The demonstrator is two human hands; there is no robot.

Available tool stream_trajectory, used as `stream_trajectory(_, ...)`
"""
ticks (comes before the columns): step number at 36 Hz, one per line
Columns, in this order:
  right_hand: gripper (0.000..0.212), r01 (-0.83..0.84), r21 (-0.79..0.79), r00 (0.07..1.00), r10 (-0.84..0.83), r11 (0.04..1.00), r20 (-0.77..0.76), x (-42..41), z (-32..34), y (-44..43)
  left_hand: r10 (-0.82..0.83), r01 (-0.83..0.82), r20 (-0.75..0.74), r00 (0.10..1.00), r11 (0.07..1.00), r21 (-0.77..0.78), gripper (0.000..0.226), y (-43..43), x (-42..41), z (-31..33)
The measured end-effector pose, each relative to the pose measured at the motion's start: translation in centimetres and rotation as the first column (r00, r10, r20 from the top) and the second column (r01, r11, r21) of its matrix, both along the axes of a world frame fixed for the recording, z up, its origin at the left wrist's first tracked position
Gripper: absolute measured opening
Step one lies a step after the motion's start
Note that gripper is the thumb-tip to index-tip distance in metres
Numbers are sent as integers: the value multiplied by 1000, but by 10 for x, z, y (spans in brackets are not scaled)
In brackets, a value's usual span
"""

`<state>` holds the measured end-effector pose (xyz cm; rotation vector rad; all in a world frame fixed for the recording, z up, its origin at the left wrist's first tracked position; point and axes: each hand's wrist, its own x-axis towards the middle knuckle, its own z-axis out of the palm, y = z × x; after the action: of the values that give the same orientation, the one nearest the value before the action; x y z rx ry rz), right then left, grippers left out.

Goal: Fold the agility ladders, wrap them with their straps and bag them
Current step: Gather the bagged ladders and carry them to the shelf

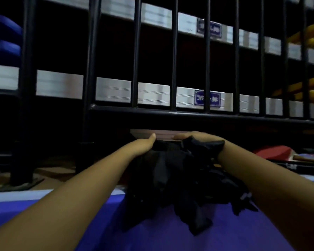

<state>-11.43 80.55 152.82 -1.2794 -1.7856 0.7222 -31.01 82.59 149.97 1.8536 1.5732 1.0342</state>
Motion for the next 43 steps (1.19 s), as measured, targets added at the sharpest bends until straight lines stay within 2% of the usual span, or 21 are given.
stream_trajectory(2, 32, -19, -14, 997, 20, 1000, 74, 3, 0, -3, -37, 37, -69, 997, 999, -5, 73, -9, -2, -5)
stream_trajectory(4, 35, -13, 7, 992, 12, 1000, 127, 14, -2, -27, -57, 60, -101, 993, 998, 27, 91, -24, -3, -10)
stream_trajectory(6, 39, -26, 25, 995, 24, 999, 98, 18, -6, -51, -87, 87, -11, 996, 995, 58, 111, -41, -4, -12)
stream_trajectory(7, 42, -50, -10, 998, 50, 999, 32, 21, -12, -66, -109, 106, 30, 994, 991, 75, 110, -51, -3, -15)
stream_trajectory(9, 34, -129, 16, 991, 130, 991, -39, 15, -20, -88, -173, 160, 69, 983, 975, 155, 89, -72, -4, -19)
stream_trajectory(10, 26, -147, 65, 988, 150, 987, -36, 16, -28, -95, -204, 188, 61, 977, 960, 207, 79, -82, -3, -23)
stream_trajectory(13, 11, -83, 299, 996, 73, 951, 44, 13, -47, -108, -239, 206, 55, 969, 915, 347, 50, -106, -1, -39)
stream_trajectory(15, 15, -30, 404, 999, 13, 914, 45, 12, -60, -112, -261, 194, 120, 958, 895, 401, 41, -115, 0, -50)
stream_trajectory(18, 35, -8, 510, 1000, 5, 860, 7, 14, -78, -115, -216, 88, 169, 962, 827, 555, 50, -128, 3, -65)
stream_trajectory(21, 48, 1, 554, 999, 17, 832, -27, 14, -88, -121, -122, 54, 59, 991, 759, 649, 50, -140, 10, -80)
stream_trajectory(24, 39, 13, 570, 1000, 6, 821, -31, 10, -101, -130, -93, 92, -39, 995, 689, 719, 47, -146, 15, -93)
stream_trajectory(26, 43, 55, 603, 998, -41, 796, -36, 8, -111, -129, -73, 83, -46, 996, 680, 728, 50, -143, 16, -99)
stream_trajectory(30, 49, 184, 707, 978, -198, 683, -63, 2, -121, -119, -39, 90, -85, 996, 621, 779, 53, -133, 20, -104)
stream_trajectory(33, 55, 203, 776, 959, -281, 597, -35, 0, -120, -109, -40, 102, -98, 994, 622, 776, 52, -121, 22, -105)
stream_trajectory(36, 61, 167, 791, 956, -292, 588, 16, -3, -117, -94, -26, 101, -114, 993, 676, 730, 50, -107, 20, -104)
stream_trajectory(40, 62, 121, 779, 945, -311, 615, 99, -9, -113, -68, -35, 161, -218, 975, 790, 592, 49, -91, 18, -89)
stream_trajectory(43, 42, 57, 730, 926, -309, 681, 217, -11, -108, -45, -73, 214, -312, 947, 868, 448, 40, -83, 14, -70)
